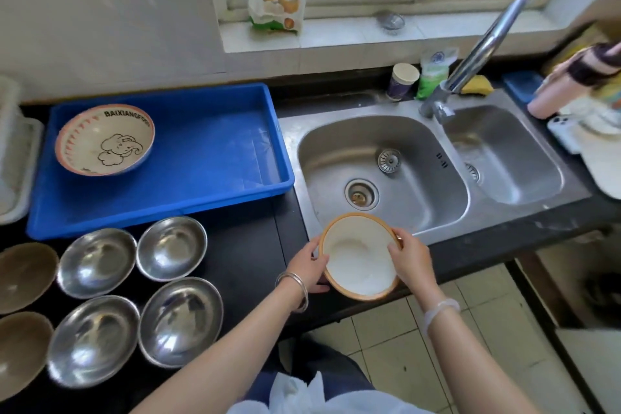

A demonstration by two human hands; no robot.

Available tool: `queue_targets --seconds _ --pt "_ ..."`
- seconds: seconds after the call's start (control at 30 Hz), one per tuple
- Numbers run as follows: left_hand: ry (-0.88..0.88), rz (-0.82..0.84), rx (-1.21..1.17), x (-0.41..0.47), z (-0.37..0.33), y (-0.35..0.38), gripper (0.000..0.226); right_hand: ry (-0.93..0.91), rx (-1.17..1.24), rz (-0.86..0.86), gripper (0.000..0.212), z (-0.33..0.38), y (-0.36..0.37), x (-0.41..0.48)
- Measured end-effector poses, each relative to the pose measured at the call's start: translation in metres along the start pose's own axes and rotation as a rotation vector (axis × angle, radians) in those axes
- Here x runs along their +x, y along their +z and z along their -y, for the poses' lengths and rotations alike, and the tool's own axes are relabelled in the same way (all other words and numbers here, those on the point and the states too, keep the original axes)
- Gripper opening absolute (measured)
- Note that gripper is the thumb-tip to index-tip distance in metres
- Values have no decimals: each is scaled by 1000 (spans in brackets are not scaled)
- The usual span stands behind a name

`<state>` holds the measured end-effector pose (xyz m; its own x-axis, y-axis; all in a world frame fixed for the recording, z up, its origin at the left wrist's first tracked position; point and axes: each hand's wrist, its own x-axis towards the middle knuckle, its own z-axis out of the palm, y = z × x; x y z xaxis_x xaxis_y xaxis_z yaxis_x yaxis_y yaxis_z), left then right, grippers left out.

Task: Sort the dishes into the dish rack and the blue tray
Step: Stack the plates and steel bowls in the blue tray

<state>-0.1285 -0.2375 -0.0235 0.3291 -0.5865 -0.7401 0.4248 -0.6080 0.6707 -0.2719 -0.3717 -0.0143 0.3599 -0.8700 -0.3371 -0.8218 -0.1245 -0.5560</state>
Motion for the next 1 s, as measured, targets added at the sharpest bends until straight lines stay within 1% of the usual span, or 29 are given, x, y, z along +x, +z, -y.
queue_targets --seconds 0.07,0.2,0.3,0.4,0.5,0.63,0.8,0.87,1.0 --pt "12 -20 -43 0 -3 -1 47 -6 15 0 31 0 -1 0" --pt "78 -78 -34 -1 -13 -23 35 -45 69 29 33 21 -4 0" --pt "111 -150 -79 -8 -27 -57 22 -88 118 40 33 53 0 2" --pt "153 -230 -154 -18 -44 -97 11 -117 247 59 30 95 10 6" --pt "196 -273 -277 -29 -57 -136 14 -158 384 107 25 143 26 10" --pt "288 -388 -449 -40 -64 -190 18 -194 443 202 24 208 56 16" --pt "362 -590 -596 -44 -68 -256 17 -267 440 259 17 292 106 21" --pt "392 -631 -643 -40 -70 -284 20 -300 439 285 15 322 127 23" --pt "407 -736 -651 -27 -76 -339 26 -367 390 325 11 373 168 29"
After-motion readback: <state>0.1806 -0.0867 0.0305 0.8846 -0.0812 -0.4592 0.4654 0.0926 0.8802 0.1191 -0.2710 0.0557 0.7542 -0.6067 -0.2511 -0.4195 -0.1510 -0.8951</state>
